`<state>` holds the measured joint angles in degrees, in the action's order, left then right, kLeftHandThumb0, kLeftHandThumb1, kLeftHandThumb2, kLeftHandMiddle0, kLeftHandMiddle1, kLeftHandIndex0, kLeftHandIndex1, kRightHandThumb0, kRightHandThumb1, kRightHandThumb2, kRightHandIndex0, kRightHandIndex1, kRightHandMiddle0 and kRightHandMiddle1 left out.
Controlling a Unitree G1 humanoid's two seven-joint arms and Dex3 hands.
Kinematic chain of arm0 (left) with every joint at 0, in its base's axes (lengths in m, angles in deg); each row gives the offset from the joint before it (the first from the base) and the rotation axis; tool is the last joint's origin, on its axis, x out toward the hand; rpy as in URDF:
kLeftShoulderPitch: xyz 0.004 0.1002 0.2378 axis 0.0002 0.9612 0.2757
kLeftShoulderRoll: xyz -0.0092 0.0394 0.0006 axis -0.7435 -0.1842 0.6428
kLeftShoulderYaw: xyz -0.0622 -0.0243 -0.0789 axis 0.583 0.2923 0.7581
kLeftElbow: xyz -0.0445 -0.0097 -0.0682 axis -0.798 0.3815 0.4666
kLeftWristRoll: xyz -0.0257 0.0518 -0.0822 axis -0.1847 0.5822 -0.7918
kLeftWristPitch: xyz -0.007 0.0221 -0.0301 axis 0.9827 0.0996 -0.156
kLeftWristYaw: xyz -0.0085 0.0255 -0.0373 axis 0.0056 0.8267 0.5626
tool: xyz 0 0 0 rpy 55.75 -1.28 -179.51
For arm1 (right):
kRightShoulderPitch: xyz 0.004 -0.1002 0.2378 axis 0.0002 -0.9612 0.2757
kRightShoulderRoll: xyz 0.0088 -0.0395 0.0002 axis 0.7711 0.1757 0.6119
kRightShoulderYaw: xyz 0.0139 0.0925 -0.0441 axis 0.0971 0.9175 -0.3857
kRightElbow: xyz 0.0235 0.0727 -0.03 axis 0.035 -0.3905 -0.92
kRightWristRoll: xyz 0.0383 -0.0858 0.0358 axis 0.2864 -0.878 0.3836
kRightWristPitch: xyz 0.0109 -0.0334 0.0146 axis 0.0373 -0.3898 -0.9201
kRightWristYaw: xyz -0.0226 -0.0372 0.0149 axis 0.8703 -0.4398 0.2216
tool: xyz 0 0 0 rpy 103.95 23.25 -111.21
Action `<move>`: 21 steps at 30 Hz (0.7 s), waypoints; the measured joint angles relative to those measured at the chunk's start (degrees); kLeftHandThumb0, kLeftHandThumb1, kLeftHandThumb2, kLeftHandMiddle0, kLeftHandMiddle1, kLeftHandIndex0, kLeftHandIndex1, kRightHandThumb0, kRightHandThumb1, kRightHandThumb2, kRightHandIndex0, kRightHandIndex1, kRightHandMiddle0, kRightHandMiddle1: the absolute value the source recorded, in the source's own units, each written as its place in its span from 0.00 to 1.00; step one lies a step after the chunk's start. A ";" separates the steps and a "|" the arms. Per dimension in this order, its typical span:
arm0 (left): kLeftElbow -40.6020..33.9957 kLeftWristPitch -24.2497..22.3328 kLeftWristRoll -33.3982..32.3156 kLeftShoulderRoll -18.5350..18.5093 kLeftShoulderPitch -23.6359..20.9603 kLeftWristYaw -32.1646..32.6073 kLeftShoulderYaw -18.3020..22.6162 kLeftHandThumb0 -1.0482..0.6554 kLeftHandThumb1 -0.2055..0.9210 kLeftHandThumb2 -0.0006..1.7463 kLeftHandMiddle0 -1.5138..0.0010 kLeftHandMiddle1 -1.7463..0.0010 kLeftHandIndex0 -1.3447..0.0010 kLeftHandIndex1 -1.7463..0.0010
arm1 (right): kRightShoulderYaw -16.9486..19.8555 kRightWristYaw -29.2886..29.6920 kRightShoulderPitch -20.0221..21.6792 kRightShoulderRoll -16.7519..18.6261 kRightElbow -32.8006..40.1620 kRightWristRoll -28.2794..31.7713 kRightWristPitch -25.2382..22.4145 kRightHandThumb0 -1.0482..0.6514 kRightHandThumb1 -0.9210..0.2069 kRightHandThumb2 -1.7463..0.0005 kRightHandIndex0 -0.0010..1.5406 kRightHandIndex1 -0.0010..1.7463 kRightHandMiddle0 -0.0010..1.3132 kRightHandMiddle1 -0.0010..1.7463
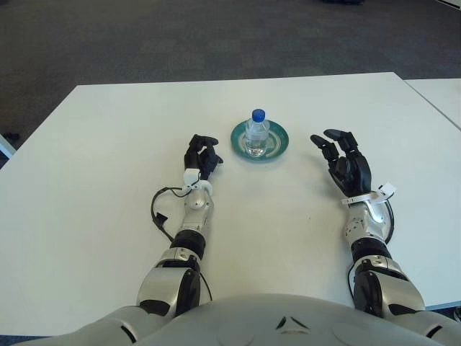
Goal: Put the bottle into the plate.
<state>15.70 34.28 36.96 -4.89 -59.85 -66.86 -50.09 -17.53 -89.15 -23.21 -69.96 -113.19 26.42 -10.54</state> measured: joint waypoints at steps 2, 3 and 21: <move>-0.93 0.68 0.39 -0.51 0.94 -0.87 -0.93 0.25 1.00 0.41 0.65 0.35 0.74 0.25 | -0.35 0.55 -0.60 0.51 1.38 -0.17 -0.46 0.20 0.00 0.75 0.26 0.27 0.10 0.60; -0.97 1.30 0.54 -0.71 1.21 -1.37 -1.29 0.26 1.00 0.39 0.65 0.37 0.75 0.26 | -0.50 0.53 -0.73 0.72 1.64 -0.18 -0.50 0.20 0.00 0.75 0.26 0.27 0.10 0.60; -2.75 6.05 0.47 -1.11 3.21 -4.79 -4.30 0.23 1.00 0.32 0.60 0.51 0.75 0.34 | -1.50 1.25 0.01 0.15 0.29 -2.66 0.43 0.25 0.00 0.69 0.23 0.30 0.07 0.61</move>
<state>12.95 40.33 37.43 -6.00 -56.65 -71.65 -54.39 -19.04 -87.91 -23.20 -69.81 -112.90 23.76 -10.12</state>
